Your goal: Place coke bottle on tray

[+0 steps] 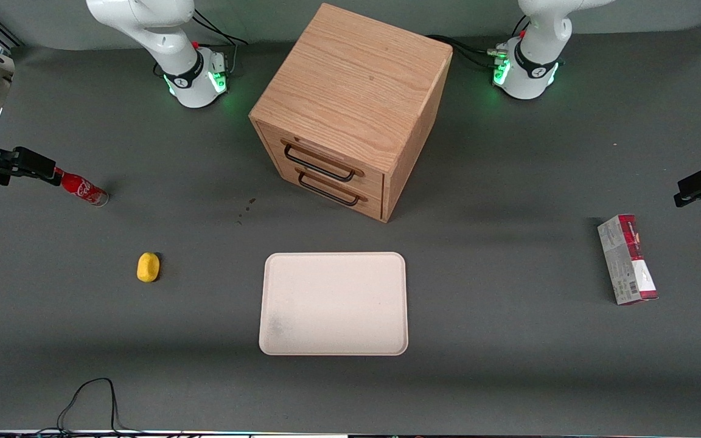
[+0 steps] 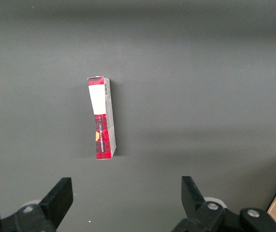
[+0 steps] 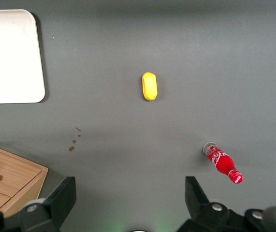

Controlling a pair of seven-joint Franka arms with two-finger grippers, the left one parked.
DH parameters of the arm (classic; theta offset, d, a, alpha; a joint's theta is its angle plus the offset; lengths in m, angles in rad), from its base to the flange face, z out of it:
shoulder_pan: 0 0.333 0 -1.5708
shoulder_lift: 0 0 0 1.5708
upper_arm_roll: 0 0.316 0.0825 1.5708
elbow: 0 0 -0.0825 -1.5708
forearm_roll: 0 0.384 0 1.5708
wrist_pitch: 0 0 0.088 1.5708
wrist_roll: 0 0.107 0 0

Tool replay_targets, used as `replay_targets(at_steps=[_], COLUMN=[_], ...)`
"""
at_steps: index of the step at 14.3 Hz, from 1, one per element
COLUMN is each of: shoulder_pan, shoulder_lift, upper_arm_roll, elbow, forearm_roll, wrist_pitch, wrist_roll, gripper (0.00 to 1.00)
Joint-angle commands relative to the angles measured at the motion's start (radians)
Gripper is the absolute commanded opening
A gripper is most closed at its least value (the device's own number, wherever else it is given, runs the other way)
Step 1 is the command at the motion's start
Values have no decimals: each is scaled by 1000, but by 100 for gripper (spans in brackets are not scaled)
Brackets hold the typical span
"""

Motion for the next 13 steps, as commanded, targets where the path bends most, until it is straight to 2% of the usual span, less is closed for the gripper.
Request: replay_targets(at_steps=[1,7,11,13], shoulder_pan=[15,11,12,14], shoulder_lift=[-10,-26,-147,-241], upper_arm_roll=[-15,-27,-151,-197], elbow=[-5,-13,-115,-221], forearm_roll=[-13,-14,-16,-52], wrist_pitch=[-1,-26,-30,4], wrist_roll=[-21,-31,-132,-176], gripper=[100,100,100,100])
